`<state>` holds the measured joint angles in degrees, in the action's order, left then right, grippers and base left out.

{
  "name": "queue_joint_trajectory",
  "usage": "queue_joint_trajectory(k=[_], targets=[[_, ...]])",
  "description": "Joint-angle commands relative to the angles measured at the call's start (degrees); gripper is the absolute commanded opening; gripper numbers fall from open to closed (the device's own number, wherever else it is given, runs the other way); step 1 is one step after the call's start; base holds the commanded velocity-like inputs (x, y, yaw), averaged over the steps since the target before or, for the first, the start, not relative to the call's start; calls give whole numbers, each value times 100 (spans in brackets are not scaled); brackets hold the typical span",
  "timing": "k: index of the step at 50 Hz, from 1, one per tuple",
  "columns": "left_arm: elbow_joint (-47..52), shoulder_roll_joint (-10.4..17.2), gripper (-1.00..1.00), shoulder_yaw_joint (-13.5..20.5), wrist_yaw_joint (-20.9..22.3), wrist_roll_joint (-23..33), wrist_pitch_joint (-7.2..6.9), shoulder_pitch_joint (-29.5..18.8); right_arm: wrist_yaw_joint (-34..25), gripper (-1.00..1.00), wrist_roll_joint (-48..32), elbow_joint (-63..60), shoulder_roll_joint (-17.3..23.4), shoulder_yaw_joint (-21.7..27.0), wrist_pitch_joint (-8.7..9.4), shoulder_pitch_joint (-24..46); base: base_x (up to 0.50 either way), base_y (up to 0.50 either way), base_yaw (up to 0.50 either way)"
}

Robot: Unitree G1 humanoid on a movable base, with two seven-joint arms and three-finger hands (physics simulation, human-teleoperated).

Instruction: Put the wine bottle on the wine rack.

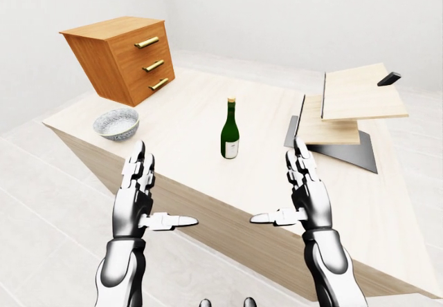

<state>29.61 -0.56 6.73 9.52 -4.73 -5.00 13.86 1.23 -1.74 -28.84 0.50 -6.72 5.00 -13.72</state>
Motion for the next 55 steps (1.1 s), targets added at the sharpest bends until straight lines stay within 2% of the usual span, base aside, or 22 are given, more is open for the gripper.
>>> queue_joint_trajectory(k=[1, 5, 22, 38, 39, 50, 54, 55], targets=[[-113, -19, 100, 9, -14, -11, 0, 9, -43, 100, 61, 90, 1, -81, 0, -12, 0, 0, 0], [-206, -27, 100, -17, 10, -11, 0, 70, -64, 100, 69, 104, 19, -114, 0, -54, 6, 2, 0], [-284, -15, 100, 18, 58, -78, 0, 116, -28, 100, 26, 119, 22, -140, 0, 13, 46, 15, 0], [-322, -27, 100, 74, 12, -57, 31, 114, -67, 100, 29, 107, 28, -175, 0, 61, 4, 2, 0], [-300, -27, 100, 79, -2, -61, 0, 109, -81, 100, 28, 90, 26, -200, 0, 61, 26, 13, 0], [-317, -17, 100, 130, 13, -74, 0, 85, -76, 100, -15, 225, 11, -245, 0, 195, 44, 20, 0], [-336, -30, 100, 133, 5, -69, 44, 97, -104, 100, -45, 235, 11, -317, 0, 200, 28, 11, 0], [-357, -40, 100, 120, 7, -47, 110, 122, -97, 100, -46, 251, 6, -321, 0, 198, 0, 0, 0]])
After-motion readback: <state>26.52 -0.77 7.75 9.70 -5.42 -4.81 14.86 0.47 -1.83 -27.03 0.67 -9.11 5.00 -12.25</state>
